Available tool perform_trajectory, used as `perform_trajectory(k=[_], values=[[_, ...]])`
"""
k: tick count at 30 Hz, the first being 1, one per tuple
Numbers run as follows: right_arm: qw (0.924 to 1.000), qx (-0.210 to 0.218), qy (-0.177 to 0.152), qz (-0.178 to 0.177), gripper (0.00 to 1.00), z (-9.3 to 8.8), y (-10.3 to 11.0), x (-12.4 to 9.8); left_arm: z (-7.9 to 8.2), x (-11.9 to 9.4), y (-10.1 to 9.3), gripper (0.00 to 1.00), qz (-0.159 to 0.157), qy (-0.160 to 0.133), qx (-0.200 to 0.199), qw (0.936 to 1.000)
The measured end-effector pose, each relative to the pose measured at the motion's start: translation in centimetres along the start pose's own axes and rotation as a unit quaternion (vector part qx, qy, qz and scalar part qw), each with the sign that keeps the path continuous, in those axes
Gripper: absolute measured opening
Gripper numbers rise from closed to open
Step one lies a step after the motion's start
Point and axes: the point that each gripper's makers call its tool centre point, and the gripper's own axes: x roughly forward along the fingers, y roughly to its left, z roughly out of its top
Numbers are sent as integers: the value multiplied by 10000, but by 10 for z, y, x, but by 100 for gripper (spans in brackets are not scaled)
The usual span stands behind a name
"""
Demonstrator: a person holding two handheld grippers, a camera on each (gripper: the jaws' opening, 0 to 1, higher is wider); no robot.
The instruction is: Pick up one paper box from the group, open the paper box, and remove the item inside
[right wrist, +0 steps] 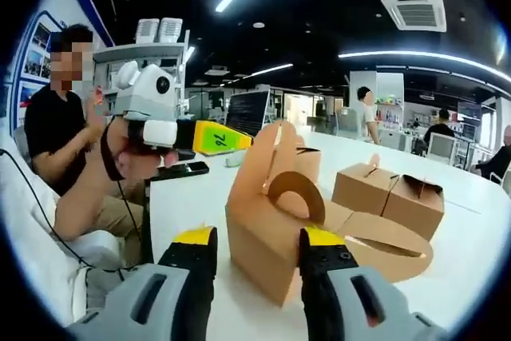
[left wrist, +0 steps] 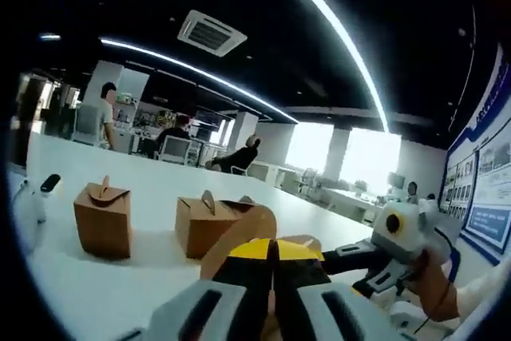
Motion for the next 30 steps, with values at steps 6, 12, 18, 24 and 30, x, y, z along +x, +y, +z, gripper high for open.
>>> perform_trajectory(k=[6, 12, 18, 24, 30], values=[[10000, -4, 2, -7, 42, 0, 0, 0, 0, -6, 4, 2, 40, -48, -29, 10000], [10000, 10, -11, -17, 42, 0, 1, -1, 1, -11, 8, 2, 89, -94, -74, 9999], [10000, 11, -12, -31, 43, 0, 1, -1, 1, -16, 14, 2, 152, -125, -118, 9997], [10000, 28, -14, -50, 42, 0, 1, -2, 2, -19, 21, 2, 231, -156, -166, 9995], [10000, 26, -10, -54, 42, -1, 1, -2, 0, -22, 26, 2, 287, -179, -229, 9992]])
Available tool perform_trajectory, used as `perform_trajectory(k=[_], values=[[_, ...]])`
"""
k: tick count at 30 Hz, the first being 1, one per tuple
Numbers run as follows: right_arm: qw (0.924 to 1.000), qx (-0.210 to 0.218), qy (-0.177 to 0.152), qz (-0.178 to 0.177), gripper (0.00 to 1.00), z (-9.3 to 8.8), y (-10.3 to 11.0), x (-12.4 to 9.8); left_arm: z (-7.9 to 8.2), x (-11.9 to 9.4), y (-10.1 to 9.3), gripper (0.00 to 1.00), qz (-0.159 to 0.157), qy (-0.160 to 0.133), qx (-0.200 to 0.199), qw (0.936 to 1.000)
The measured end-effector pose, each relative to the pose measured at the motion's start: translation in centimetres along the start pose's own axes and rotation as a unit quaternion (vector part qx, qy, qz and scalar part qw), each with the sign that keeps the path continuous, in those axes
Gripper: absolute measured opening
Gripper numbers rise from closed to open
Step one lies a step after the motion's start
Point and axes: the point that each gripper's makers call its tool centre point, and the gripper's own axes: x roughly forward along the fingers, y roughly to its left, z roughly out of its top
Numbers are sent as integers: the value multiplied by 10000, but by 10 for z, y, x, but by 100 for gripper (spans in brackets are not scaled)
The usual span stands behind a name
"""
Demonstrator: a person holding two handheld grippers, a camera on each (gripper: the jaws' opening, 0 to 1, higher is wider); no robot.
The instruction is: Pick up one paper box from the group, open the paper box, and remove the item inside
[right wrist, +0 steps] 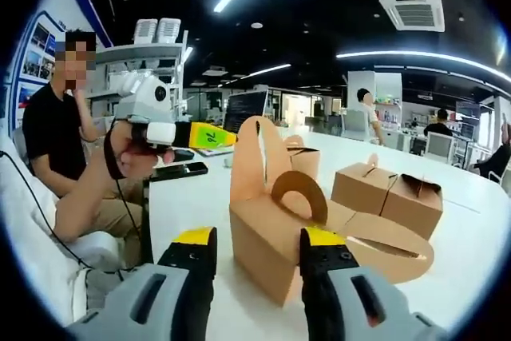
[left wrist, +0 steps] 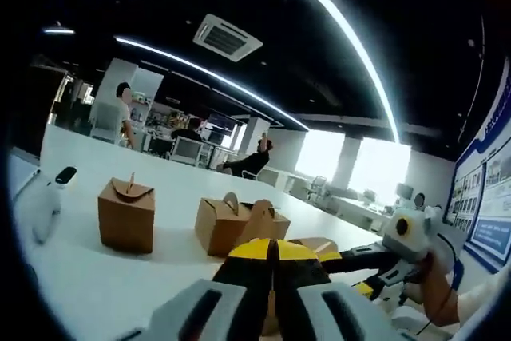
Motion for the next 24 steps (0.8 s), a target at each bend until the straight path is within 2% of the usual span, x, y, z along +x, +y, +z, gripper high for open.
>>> perform_trajectory(k=[10, 24], values=[[10000, -5, -2, -12, 42, 0, 0, 0, -3, -5, 10, 2, 95, -25, -101, 9999], [10000, -12, 13, -16, 42, 0, -1, 0, -15, -13, 31, 2, 250, 57, -427, 9988]])
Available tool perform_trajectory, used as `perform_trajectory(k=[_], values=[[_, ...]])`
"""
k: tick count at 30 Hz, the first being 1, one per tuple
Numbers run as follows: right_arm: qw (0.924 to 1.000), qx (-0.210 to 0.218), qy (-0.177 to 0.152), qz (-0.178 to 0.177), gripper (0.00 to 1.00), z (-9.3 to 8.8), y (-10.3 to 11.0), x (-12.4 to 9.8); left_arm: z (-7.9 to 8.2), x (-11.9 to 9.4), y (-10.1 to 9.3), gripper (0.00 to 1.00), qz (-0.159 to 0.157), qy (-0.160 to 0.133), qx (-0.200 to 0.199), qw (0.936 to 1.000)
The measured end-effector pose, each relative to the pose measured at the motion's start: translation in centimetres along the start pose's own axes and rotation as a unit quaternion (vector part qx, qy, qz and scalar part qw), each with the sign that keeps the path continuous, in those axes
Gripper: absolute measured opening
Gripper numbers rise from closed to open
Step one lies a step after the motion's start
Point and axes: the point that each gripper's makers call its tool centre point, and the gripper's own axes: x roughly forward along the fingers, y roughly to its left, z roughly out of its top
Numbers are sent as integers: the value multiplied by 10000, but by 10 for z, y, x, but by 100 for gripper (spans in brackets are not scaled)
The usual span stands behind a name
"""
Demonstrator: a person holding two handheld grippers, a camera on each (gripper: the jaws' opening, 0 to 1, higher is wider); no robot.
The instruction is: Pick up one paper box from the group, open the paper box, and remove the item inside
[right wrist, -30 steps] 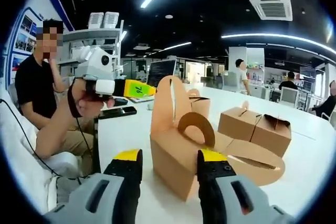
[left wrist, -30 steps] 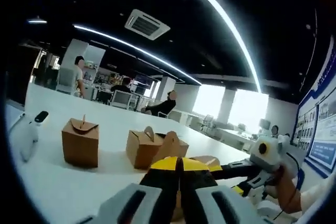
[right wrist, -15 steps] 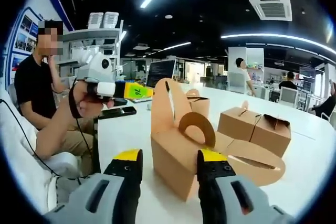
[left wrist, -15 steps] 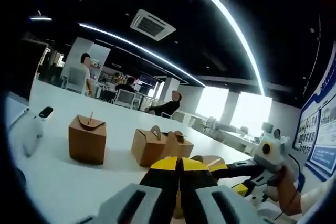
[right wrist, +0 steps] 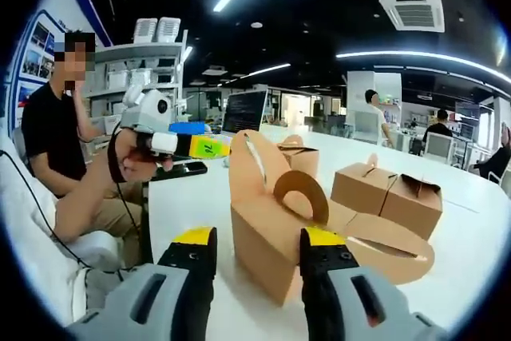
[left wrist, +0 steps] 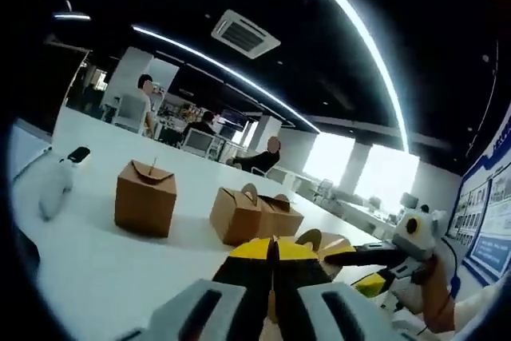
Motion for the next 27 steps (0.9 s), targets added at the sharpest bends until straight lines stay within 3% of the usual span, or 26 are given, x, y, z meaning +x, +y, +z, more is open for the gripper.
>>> perform_trajectory(k=[27], values=[[10000, 0, -31, 11, 42, 0, -1, -2, -29, -1, 24, 3, 218, 402, -247, 9986]])
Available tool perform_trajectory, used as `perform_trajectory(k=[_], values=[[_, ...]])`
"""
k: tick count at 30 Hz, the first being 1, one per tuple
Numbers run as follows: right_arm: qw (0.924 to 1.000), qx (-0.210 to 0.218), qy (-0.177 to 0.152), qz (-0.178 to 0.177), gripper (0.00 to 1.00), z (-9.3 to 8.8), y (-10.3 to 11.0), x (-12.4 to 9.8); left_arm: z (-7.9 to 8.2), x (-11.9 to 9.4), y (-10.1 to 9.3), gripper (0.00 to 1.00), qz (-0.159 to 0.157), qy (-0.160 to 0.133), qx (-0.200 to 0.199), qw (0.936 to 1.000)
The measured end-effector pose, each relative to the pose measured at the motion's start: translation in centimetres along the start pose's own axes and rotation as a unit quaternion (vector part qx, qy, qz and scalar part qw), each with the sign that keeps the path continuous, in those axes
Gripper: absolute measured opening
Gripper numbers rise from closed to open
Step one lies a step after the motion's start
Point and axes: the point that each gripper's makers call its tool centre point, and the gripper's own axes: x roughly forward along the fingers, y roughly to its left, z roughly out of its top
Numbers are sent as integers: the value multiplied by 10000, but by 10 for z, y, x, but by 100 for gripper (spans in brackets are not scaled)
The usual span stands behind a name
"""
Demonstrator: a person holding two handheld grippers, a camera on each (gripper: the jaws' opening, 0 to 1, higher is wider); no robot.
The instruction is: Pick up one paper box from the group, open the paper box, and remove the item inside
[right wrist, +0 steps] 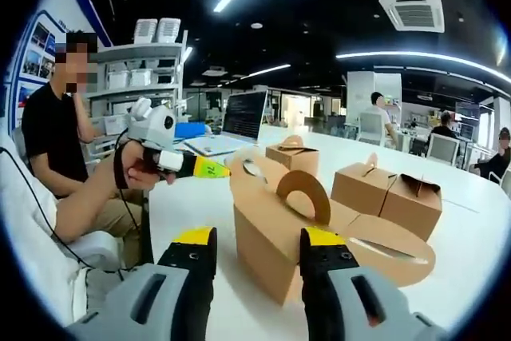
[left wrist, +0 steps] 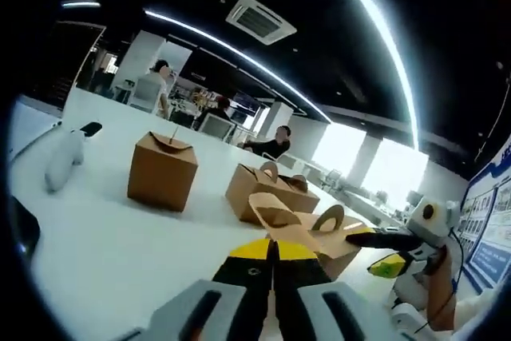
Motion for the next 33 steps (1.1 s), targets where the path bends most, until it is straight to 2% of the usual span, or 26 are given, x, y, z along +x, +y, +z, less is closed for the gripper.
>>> perform_trajectory(k=[17, 21, 24, 29, 33], values=[[10000, 36, -69, 10, 42, 0, 4, -2, -25, 8, 6, 3, 44, 510, 114, 9986], [10000, 36, -67, 7, 42, 0, 4, -3, -36, 11, 6, 3, 72, 740, 236, 9970], [10000, 28, -64, 7, 42, 1, 4, -3, -46, 18, 2, 3, 78, 895, 370, 9953], [10000, 32, -77, 8, 42, 1, 1, -3, -37, 14, -10, 3, -41, 836, 488, 9953], [10000, 25, -81, 14, 42, 0, 2, -3, -35, 5, -32, 3, -363, 896, 774, 9923]])
